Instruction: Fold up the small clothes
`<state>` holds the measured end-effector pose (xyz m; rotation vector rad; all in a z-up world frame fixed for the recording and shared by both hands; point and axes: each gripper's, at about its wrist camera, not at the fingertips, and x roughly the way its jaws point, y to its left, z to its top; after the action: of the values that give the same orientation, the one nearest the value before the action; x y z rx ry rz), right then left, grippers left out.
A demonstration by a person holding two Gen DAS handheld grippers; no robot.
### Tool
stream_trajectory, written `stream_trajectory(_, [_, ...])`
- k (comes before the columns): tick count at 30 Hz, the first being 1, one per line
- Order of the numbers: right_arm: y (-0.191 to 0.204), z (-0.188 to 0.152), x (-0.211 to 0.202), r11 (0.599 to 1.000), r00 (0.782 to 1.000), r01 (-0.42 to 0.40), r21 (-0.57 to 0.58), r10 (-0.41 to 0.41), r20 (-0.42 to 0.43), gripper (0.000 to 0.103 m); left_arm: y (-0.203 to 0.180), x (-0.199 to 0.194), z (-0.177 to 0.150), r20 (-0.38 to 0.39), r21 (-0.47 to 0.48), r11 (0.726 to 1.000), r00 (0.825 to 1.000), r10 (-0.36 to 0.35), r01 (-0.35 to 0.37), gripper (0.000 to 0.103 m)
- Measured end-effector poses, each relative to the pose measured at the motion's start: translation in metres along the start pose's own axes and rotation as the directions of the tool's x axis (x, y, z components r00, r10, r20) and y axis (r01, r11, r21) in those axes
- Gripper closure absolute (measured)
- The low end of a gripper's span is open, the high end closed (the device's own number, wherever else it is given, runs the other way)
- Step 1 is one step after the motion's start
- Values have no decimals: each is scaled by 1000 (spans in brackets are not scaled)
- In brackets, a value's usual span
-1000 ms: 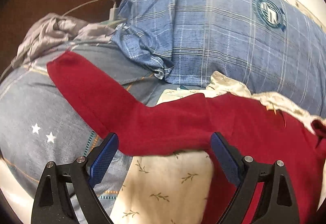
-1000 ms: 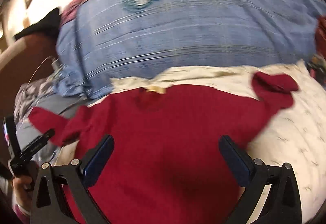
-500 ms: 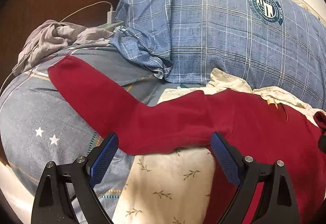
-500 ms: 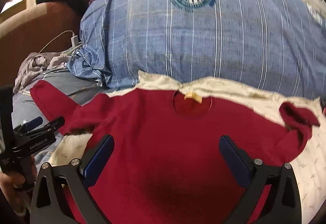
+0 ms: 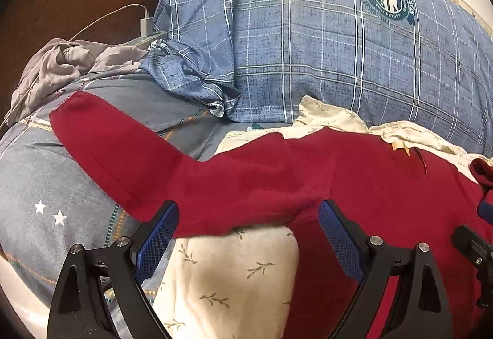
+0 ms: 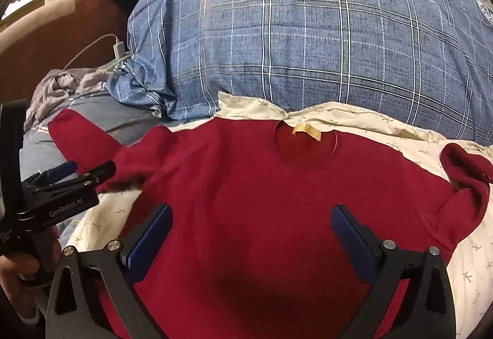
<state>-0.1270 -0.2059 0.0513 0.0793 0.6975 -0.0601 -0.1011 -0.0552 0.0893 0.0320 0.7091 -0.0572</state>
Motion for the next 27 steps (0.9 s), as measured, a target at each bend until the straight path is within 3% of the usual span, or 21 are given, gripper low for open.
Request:
stream_trajectory(8, [-8,0,13,996,996,87,35,-86,-14,2,-9,9,-1,-18,-10,1000,1000,-10,10,11])
stream_trajectory(15, [-28,-2,17,988,993,113,106,-110,-37,1,-21,14,-2,-23,21,999,999,-24,24,11])
stream_trajectory(27, [-43,-8,16,973,979,198,118,-192,-62,1,-27,12,-5,-20,33,997,997,-72,72,11])
